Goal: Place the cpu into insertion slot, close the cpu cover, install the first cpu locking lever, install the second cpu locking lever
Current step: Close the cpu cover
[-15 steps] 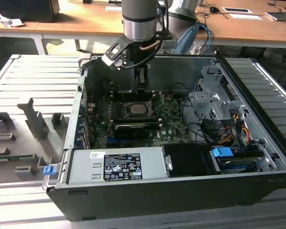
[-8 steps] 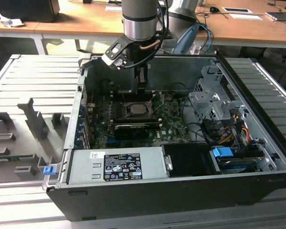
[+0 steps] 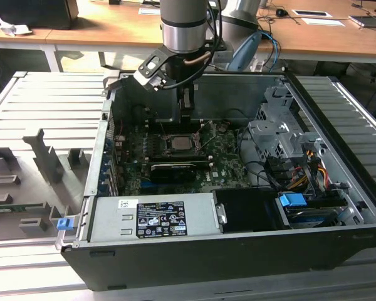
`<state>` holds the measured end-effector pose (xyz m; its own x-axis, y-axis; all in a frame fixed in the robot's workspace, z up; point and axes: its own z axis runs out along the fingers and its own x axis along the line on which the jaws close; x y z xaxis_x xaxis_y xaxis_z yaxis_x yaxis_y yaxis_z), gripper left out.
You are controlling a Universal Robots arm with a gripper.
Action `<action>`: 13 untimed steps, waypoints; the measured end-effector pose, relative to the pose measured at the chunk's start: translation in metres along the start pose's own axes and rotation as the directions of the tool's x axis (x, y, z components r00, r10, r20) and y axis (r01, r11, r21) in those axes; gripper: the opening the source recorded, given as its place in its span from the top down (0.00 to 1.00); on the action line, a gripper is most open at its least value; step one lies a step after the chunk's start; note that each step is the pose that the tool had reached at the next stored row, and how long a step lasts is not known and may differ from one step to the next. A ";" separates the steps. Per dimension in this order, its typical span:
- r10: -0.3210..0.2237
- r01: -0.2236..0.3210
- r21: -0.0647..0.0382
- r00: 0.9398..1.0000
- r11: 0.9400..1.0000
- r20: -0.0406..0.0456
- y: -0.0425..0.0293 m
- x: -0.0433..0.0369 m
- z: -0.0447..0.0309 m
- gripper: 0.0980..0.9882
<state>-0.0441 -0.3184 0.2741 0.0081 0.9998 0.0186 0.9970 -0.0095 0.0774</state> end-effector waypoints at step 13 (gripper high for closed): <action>-0.001 0.001 0.000 1.000 1.000 0.000 0.0002 0.0000 -0.0022 0.99</action>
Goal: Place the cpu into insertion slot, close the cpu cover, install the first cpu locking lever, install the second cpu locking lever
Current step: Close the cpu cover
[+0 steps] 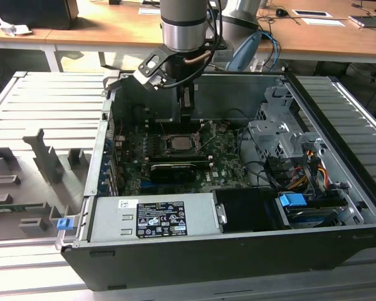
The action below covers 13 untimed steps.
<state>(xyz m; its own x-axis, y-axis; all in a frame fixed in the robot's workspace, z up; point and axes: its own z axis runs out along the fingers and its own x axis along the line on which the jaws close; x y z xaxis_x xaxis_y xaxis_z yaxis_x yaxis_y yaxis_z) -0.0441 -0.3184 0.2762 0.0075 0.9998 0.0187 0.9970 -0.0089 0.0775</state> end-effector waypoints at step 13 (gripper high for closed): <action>-0.001 0.001 0.000 1.000 1.000 0.000 0.0003 0.0001 -0.0040 0.99</action>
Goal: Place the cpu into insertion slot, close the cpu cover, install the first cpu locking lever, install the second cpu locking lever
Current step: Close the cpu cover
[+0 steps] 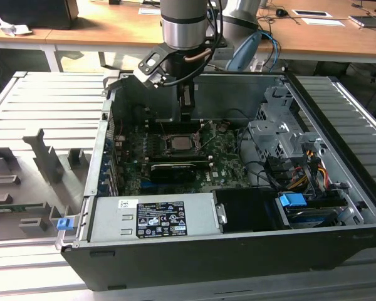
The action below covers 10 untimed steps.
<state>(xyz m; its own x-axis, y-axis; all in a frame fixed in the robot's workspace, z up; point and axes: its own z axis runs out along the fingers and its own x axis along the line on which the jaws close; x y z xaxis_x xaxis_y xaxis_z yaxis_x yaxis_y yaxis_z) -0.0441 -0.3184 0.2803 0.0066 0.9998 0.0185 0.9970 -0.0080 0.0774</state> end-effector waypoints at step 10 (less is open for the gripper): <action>-0.001 0.001 0.000 1.000 1.000 0.000 0.0098 0.0002 -0.0064 0.99</action>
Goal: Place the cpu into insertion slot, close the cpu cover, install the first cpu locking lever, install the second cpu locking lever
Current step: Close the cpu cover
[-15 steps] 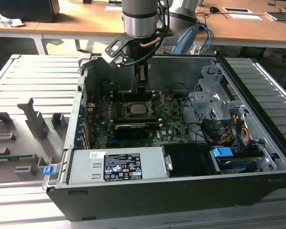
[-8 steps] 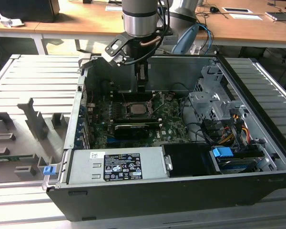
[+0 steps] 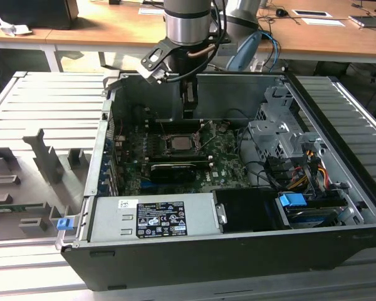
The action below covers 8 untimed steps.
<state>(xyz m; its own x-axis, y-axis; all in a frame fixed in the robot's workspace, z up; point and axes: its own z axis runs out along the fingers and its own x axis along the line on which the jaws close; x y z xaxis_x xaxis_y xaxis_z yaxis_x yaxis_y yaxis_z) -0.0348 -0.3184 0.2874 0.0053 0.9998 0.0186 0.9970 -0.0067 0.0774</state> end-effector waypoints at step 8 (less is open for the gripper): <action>-0.003 0.003 0.000 1.000 1.000 0.000 0.0168 0.0001 0.0013 0.99</action>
<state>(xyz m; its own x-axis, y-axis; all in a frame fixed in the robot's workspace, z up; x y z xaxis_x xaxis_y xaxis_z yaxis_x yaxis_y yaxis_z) -0.0180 -0.3184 0.2874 0.0026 0.9998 0.0186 0.9970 -0.0040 0.0773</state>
